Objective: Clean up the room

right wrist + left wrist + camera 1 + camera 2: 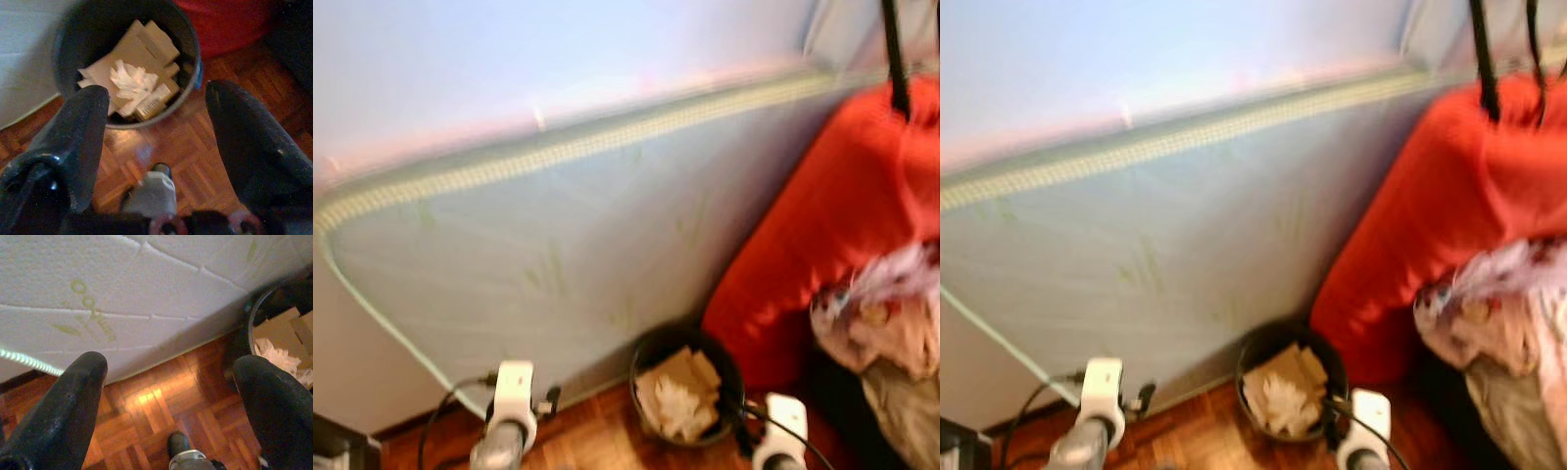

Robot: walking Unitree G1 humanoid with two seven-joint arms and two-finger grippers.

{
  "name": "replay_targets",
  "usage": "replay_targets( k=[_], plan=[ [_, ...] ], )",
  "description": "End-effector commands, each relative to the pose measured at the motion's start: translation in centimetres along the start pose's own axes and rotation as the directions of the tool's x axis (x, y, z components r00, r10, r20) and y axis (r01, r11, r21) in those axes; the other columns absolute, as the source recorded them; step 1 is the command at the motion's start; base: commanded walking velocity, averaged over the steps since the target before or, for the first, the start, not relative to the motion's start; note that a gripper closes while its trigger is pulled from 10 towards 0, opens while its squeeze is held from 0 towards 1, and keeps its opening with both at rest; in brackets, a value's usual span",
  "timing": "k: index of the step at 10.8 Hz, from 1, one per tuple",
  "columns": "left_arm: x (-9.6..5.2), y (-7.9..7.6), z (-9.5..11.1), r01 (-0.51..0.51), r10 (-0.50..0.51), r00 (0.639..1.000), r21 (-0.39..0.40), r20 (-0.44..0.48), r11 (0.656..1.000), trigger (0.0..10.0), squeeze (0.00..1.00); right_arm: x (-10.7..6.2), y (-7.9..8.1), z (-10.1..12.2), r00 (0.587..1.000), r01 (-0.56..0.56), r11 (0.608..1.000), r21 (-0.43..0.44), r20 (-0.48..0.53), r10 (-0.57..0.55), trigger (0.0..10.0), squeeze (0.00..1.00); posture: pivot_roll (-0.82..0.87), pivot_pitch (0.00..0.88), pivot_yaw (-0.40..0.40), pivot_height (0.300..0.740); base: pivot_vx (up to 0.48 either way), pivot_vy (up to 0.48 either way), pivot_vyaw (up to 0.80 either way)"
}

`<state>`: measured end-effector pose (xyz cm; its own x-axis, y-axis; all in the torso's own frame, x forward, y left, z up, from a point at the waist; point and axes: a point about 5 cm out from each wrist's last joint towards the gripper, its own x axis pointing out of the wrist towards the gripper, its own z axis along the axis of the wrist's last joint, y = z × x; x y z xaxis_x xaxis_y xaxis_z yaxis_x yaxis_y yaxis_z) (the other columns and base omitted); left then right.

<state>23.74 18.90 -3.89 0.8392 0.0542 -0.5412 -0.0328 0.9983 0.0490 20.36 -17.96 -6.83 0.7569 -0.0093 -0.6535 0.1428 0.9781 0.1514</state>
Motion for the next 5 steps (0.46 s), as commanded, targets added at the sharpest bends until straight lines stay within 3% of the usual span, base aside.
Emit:
replay_targets(
  k=[1, 3, 4, 5],
  plan=[
    [-0.1, -0.2, -0.9, -0.009, 0.009, 0.999, 0.006, -0.039, 1.000, 10.0, 0.00, -0.1, 0.2, -0.7, 0.999, -0.017, 1.000, -0.019, -0.047, 0.016, 10.0, 0.00, -0.02, 0.000, -0.047, 0.740, 0.000, 0.000, 0.00],
    [-0.6, -0.2, -2.5, -0.029, 0.027, 0.994, -0.012, -0.102, 1.000, 10.0, 0.00, -0.2, 0.5, -1.1, 0.997, -0.037, 0.999, -0.019, -0.069, 0.035, 10.0, 0.00, -0.02, 0.000, -0.047, 0.740, 0.000, 0.000, 0.00],
    [-0.9, -0.3, -3.6, -0.020, 0.022, 0.987, 0.009, -0.161, 1.000, 10.0, 0.00, -0.4, -0.1, -1.8, 0.994, -0.020, 0.995, -0.098, -0.113, 0.008, 10.0, 0.00, -0.03, 0.000, -0.047, 0.740, 0.000, 0.000, 0.00],
    [-1.5, -0.1, -5.0, -0.018, 0.024, 0.971, 0.024, -0.239, 1.000, 10.0, 0.00, -1.2, -3.1, -2.7, 0.979, 0.119, 0.993, -0.020, -0.162, -0.121, 10.0, 0.00, -0.04, 0.000, -0.040, 0.740, 0.000, 0.000, 0.00]
  ],
)
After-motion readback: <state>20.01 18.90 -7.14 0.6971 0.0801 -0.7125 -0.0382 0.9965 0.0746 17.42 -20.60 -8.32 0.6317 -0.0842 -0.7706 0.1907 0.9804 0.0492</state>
